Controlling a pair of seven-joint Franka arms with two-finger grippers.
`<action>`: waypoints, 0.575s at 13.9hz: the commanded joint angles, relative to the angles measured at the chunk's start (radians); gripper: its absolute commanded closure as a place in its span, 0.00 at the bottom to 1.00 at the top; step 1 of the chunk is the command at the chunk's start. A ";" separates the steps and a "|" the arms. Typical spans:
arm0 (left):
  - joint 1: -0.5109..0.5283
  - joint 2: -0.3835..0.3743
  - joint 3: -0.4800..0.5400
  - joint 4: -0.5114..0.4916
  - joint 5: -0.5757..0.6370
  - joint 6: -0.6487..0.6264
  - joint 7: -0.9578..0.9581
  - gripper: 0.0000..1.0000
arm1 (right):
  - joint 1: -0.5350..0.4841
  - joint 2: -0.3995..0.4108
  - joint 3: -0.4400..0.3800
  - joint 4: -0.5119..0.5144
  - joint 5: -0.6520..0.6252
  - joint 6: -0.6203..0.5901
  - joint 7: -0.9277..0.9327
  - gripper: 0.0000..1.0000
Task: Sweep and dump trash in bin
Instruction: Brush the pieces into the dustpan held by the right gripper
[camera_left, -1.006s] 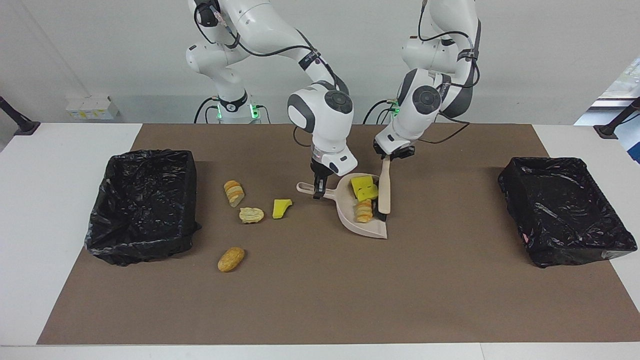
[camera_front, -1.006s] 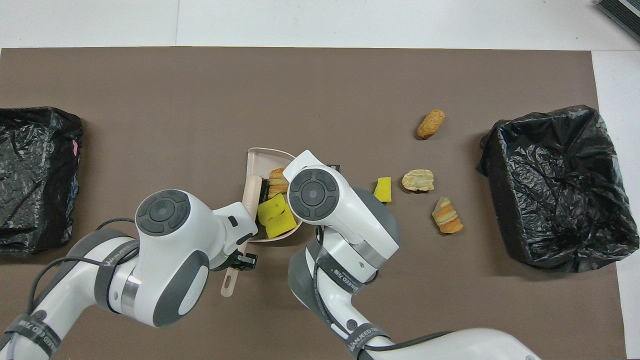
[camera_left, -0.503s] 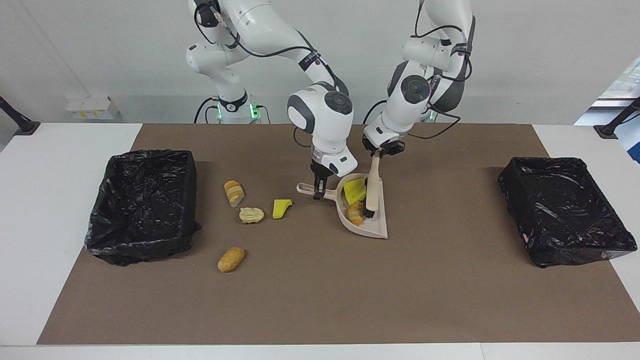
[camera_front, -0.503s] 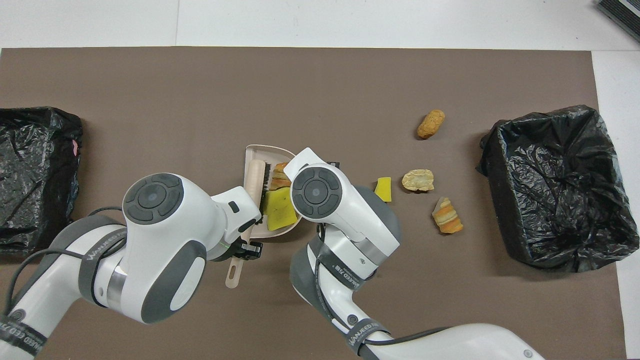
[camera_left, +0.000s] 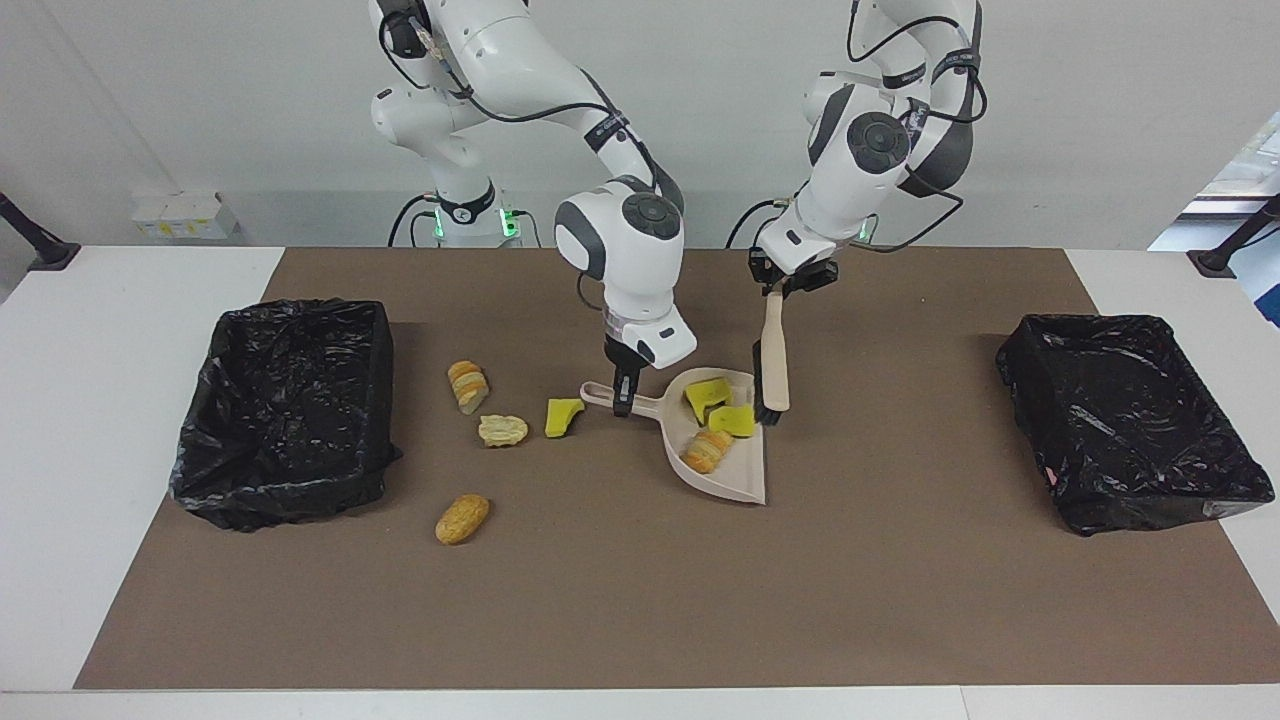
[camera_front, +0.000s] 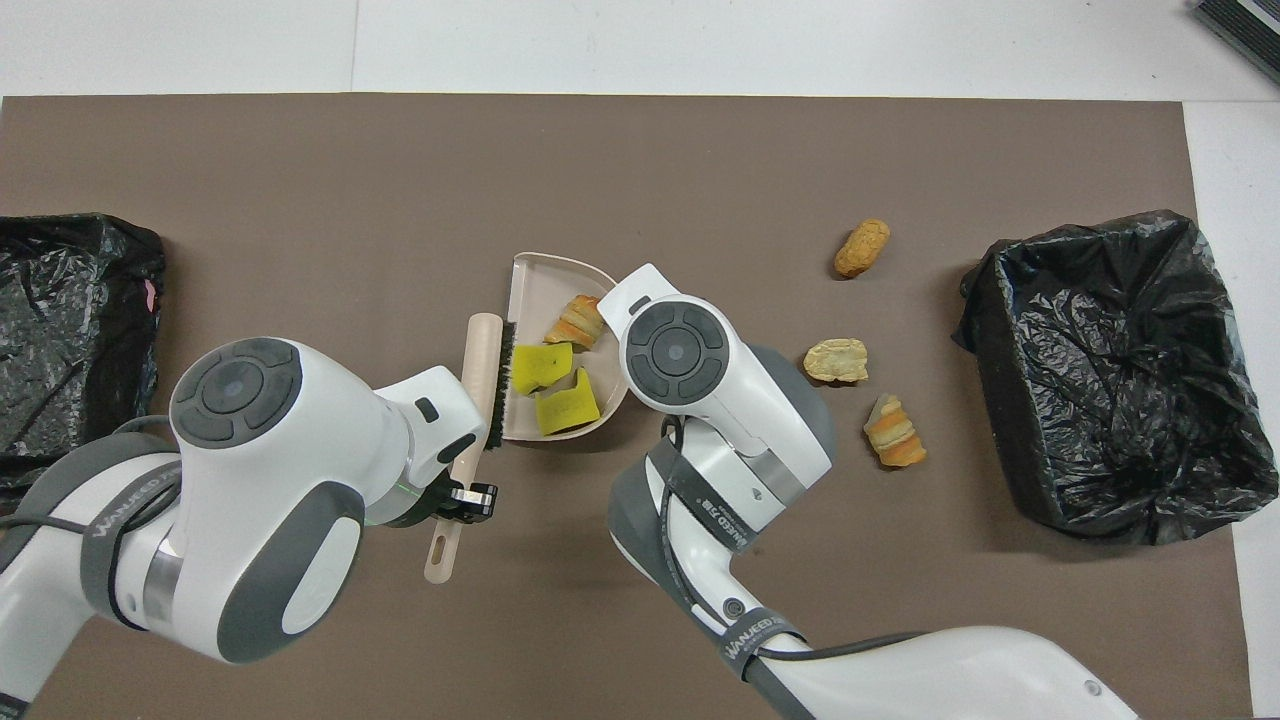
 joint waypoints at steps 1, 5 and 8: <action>-0.011 -0.020 -0.008 -0.011 0.030 -0.017 -0.051 1.00 | -0.033 -0.043 0.009 -0.004 0.010 -0.022 -0.039 1.00; -0.072 -0.072 -0.025 -0.067 0.054 -0.010 -0.232 1.00 | -0.114 -0.100 0.010 0.001 0.089 -0.102 -0.218 1.00; -0.139 -0.134 -0.046 -0.141 0.054 0.007 -0.335 1.00 | -0.219 -0.138 0.012 0.007 0.109 -0.171 -0.404 1.00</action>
